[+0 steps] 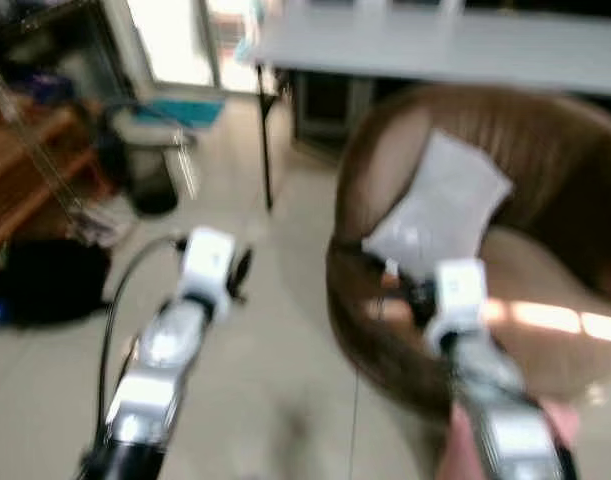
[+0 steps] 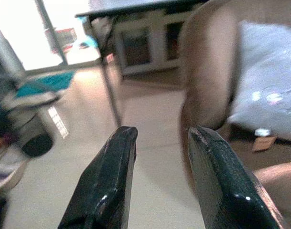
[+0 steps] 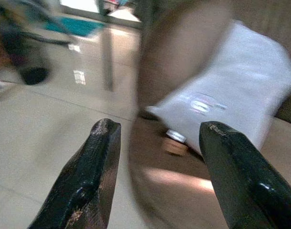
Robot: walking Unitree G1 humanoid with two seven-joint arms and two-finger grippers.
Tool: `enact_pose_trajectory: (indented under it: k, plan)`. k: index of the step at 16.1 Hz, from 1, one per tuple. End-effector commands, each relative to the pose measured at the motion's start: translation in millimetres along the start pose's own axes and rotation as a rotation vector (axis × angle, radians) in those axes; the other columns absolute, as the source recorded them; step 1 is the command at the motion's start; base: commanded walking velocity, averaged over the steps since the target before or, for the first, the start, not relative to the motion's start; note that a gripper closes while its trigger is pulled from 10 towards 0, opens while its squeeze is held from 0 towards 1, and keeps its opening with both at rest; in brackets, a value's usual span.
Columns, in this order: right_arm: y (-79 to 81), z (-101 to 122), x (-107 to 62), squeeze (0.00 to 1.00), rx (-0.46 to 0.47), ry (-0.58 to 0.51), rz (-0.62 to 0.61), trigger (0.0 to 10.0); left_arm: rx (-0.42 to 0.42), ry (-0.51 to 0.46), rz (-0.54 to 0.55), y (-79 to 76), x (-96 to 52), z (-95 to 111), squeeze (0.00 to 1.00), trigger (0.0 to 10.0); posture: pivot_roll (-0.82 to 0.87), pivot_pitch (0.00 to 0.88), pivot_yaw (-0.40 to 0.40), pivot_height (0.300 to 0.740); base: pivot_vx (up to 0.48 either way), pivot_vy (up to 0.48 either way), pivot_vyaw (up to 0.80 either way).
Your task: Move the pillow to the sofa from floor
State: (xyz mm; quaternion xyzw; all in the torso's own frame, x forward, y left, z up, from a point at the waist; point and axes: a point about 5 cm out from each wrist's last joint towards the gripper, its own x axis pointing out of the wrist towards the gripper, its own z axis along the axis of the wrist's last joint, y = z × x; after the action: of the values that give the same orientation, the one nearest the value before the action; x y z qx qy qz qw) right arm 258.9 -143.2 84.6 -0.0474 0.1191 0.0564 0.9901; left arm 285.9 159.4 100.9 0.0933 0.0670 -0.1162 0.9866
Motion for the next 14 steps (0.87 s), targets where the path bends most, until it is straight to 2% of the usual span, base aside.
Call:
enact_pose_trajectory:
  k: [1, 3, 14]
  plan:
    - [-5.2, -0.1, -0.7, 0.00, -0.013, 0.001, -0.015, 10.0, 0.012, -0.025, -0.006, -2.1, 2.9, 7.4, 0.00, 10.0, -0.06, 0.015, 0.041, 0.740, 0.000, -0.480, 0.00]
    - [-7.4, -2.7, -1.0, 0.00, 0.015, 0.014, -0.038, 10.0, 0.012, -0.025, -0.009, -2.9, 3.0, 7.2, 0.00, 10.0, -0.06, 0.011, 0.040, 0.740, 0.000, -0.480, 0.00]
    - [-5.5, -10.8, -4.4, 0.00, 0.003, 0.053, -0.018, 10.0, 0.015, -0.017, -0.029, -5.6, 1.7, 4.4, 0.00, 10.0, -0.06, 0.015, 0.041, 0.740, 0.000, -0.480, 0.00]
